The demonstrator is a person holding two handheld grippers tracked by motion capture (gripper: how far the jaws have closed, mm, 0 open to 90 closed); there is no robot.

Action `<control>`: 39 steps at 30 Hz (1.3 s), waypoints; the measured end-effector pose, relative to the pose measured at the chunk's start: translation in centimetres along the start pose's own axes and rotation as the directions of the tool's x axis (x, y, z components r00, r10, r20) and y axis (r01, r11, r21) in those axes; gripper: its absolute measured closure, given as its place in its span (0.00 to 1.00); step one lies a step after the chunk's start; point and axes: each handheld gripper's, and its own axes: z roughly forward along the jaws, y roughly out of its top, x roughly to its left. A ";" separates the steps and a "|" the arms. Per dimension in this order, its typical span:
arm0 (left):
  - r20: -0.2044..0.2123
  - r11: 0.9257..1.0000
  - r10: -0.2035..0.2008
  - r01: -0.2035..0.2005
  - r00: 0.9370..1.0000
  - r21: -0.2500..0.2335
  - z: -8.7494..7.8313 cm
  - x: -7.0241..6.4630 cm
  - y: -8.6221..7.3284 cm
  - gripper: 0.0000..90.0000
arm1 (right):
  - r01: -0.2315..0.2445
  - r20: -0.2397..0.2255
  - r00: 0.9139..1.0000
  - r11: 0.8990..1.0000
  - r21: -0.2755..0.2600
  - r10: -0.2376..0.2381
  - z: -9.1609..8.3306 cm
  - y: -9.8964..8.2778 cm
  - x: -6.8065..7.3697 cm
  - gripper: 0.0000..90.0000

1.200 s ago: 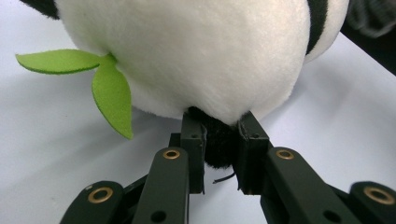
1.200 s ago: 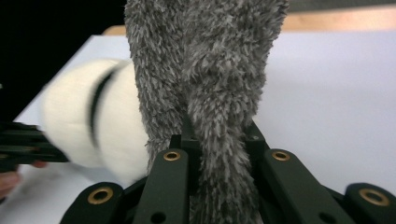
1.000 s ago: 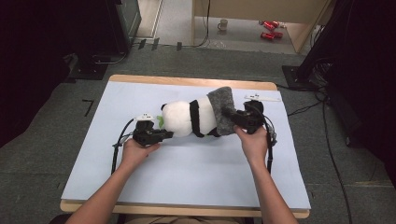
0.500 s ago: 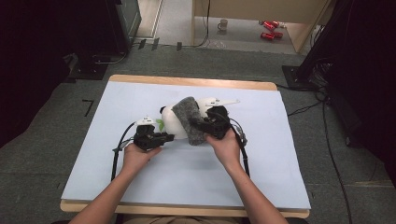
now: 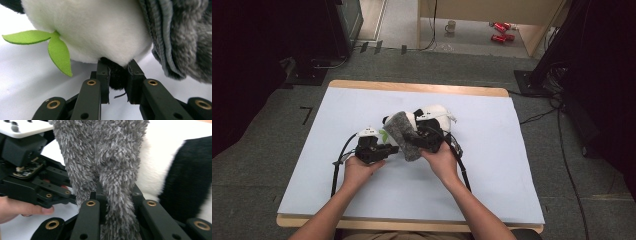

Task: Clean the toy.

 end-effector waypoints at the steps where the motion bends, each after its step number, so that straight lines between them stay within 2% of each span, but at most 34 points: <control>1: 0.000 1.000 0.003 -0.003 1.000 0.002 0.0 0.1 0.0 0.85 | 0.004 0.009 1.000 1.000 -0.002 -0.004 -0.1 0.0 -0.1 0.85; 5: -0.002 1.000 0.000 0.000 1.000 0.015 -0.2 0.5 0.2 0.85 | 0.006 0.061 0.998 1.000 0.003 -0.007 -0.7 0.0 -0.9 0.84; 7: 0.003 1.000 -0.002 0.002 1.000 0.015 -0.4 0.9 0.2 0.86 | 0.000 0.118 0.993 1.000 0.004 0.000 -1.2 -0.1 -1.7 0.85; 8: 0.009 1.000 -0.003 0.003 1.000 0.014 -0.5 1.0 0.3 0.86 | -0.010 0.129 0.992 1.000 0.000 0.010 -1.6 -0.1 -2.3 0.86; 10: 0.013 1.000 0.009 -0.009 1.000 0.011 -0.4 0.9 0.5 0.86 | -0.061 0.106 0.992 0.998 -0.015 0.063 -2.3 -0.2 -3.4 0.87; 18: 0.024 1.000 0.008 -0.008 1.000 0.023 -0.5 1.4 0.9 0.86 | -0.115 0.140 0.983 0.992 -0.058 0.123 -5.1 -0.4 -5.8 0.88; 24: 0.025 0.999 0.003 -0.004 1.000 0.032 -0.3 1.8 1.1 0.86 | -0.124 0.198 0.971 0.989 -0.078 0.137 -6.4 -1.1 -7.1 0.88; 29: 0.030 0.999 0.002 -0.003 1.000 0.039 0.0 2.0 1.3 0.86 | -0.167 0.205 0.961 0.981 -0.099 0.184 -6.8 -2.5 -8.8 0.88; 32: 0.030 0.999 -0.005 0.004 1.000 0.040 0.1 2.3 1.3 0.86 | -0.171 0.240 0.952 0.981 -0.096 0.190 -6.9 -2.9 -9.2 0.88; 33: 0.027 0.999 -0.009 0.008 1.000 0.041 0.1 2.4 1.3 0.86 | -0.167 0.270 0.945 0.982 -0.086 0.184 -6.9 -3.0 -9.4 0.88; 34: 0.034 0.999 -0.024 0.022 0.999 0.039 0.1 2.6 1.3 0.86 | -0.164 0.310 0.934 0.985 -0.061 0.175 -6.8 -3.3 -9.6 0.88; 35: 0.041 0.999 -0.033 0.032 0.999 0.041 0.2 2.8 1.3 0.86 | -0.182 0.323 0.928 0.982 -0.040 0.185 -6.5 -3.6 -10.0 0.88; 37: 0.047 0.998 -0.036 0.034 0.998 0.043 0.3 2.9 1.3 0.86 | -0.241 0.267 0.933 0.970 -0.037 0.243 -5.9 -4.7 -10.8 0.88; 39: 0.043 0.999 -0.029 0.027 0.999 0.044 0.4 2.9 1.3 0.86 | -0.261 0.235 0.934 0.964 -0.056 0.267 -5.6 -5.1 -11.2 0.88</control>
